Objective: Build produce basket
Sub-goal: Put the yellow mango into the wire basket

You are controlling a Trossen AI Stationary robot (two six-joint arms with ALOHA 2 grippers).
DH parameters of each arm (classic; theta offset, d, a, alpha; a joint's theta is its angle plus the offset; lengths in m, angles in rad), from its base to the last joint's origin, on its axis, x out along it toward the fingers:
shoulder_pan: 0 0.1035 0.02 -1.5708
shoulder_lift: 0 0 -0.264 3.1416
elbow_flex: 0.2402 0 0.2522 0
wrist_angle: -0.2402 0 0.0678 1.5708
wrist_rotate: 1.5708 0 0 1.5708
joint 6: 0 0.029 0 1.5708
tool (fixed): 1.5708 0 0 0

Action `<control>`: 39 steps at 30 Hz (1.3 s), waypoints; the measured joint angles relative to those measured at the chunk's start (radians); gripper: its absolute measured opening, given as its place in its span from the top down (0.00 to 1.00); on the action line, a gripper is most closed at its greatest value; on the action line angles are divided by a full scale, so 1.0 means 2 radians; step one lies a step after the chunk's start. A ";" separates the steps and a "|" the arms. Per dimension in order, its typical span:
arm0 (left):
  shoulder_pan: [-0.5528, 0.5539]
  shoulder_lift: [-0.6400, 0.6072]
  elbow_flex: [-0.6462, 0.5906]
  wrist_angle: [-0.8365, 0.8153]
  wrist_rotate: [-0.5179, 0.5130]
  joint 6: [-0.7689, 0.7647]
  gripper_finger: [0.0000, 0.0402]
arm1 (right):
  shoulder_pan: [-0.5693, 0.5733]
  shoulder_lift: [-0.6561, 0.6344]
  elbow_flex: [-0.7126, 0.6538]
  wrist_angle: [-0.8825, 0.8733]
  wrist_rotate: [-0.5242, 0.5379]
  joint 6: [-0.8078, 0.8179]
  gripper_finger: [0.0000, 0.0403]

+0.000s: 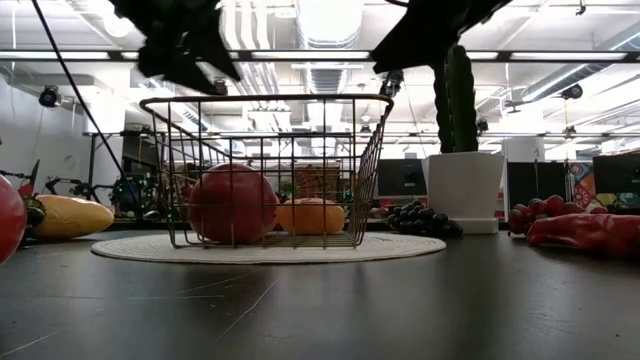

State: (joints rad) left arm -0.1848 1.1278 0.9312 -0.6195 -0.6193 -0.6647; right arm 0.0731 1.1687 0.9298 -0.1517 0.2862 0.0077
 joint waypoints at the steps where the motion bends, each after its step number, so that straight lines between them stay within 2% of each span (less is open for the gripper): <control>1: 0.000 0.000 0.012 -0.039 0.001 -0.018 0.25 | 0.001 0.000 0.000 0.000 0.001 -0.001 0.45; 7: 0.006 0.001 0.086 -0.284 0.013 -0.103 0.25 | 0.001 0.008 -0.001 0.002 0.001 -0.004 0.45; 11: 0.033 0.000 0.090 -0.374 0.043 -0.136 0.25 | 0.001 0.014 -0.001 0.002 0.001 -0.004 0.45; 16: 0.075 0.013 0.036 -0.387 0.107 -0.136 0.25 | 0.001 0.023 -0.001 0.003 0.001 -0.004 0.45; 22: 0.097 0.051 -0.020 -0.393 0.118 -0.120 0.25 | 0.001 0.029 -0.002 0.003 0.001 -0.004 0.45; 34: 0.103 0.123 -0.037 -0.364 0.123 -0.096 0.25 | 0.001 0.029 -0.002 0.004 0.001 -0.001 0.45; 39: 0.103 0.137 -0.037 -0.348 0.143 -0.091 0.25 | 0.001 0.029 -0.002 0.004 0.001 -0.001 0.45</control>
State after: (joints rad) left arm 0.0208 1.4009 0.8568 -1.3146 -0.3330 -0.8467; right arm 0.0742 1.2274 0.9268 -0.1444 0.2886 0.0067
